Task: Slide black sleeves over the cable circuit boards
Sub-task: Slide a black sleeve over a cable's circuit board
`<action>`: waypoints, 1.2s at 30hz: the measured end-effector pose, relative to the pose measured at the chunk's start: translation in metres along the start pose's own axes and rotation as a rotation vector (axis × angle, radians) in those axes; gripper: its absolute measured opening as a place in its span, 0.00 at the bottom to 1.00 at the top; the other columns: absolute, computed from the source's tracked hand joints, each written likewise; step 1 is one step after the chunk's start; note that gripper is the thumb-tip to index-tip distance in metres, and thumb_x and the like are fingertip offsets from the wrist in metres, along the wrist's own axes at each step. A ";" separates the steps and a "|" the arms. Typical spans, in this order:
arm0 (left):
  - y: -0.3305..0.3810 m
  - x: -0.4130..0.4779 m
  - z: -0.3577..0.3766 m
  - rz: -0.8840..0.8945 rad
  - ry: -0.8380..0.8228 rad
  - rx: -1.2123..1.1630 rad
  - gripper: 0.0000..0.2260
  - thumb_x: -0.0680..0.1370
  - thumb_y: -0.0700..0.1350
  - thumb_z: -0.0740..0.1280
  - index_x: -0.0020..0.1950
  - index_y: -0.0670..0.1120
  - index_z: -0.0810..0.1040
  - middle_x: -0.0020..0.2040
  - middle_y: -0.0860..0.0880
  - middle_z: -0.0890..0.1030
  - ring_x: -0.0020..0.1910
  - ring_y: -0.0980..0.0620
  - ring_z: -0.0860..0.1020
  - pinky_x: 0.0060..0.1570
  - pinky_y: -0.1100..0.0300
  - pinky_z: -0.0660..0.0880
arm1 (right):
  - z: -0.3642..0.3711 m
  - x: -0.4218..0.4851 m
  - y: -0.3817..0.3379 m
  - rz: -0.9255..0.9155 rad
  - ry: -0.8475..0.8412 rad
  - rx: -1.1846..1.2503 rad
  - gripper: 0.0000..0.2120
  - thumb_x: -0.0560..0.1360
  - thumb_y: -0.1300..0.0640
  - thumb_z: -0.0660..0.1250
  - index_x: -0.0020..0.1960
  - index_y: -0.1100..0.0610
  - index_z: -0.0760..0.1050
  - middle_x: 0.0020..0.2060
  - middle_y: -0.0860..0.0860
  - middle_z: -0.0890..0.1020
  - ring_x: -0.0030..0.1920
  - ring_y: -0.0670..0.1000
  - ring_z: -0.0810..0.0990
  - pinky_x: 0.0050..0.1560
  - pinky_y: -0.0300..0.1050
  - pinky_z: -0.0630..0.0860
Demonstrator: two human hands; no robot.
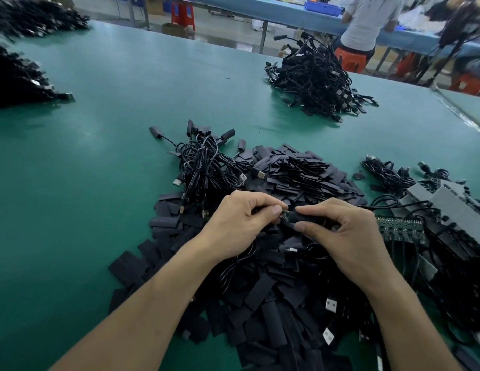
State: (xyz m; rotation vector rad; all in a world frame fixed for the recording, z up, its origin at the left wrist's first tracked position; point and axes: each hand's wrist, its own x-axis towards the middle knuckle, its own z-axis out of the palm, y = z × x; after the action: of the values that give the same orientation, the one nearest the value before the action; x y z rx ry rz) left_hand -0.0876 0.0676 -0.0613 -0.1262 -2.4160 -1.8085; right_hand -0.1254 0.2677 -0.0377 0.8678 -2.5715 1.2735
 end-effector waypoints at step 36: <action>0.008 -0.001 -0.003 -0.101 0.051 -0.324 0.09 0.75 0.34 0.73 0.50 0.47 0.80 0.37 0.46 0.86 0.36 0.51 0.84 0.34 0.64 0.77 | 0.010 -0.001 -0.007 -0.049 0.153 -0.073 0.17 0.68 0.55 0.78 0.56 0.48 0.83 0.40 0.38 0.82 0.41 0.39 0.81 0.44 0.27 0.73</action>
State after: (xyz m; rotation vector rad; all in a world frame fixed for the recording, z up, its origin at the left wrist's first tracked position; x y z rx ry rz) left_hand -0.0855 0.0672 -0.0536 0.0130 -2.1129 -2.2069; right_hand -0.1190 0.2571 -0.0397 0.7826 -2.4455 1.1756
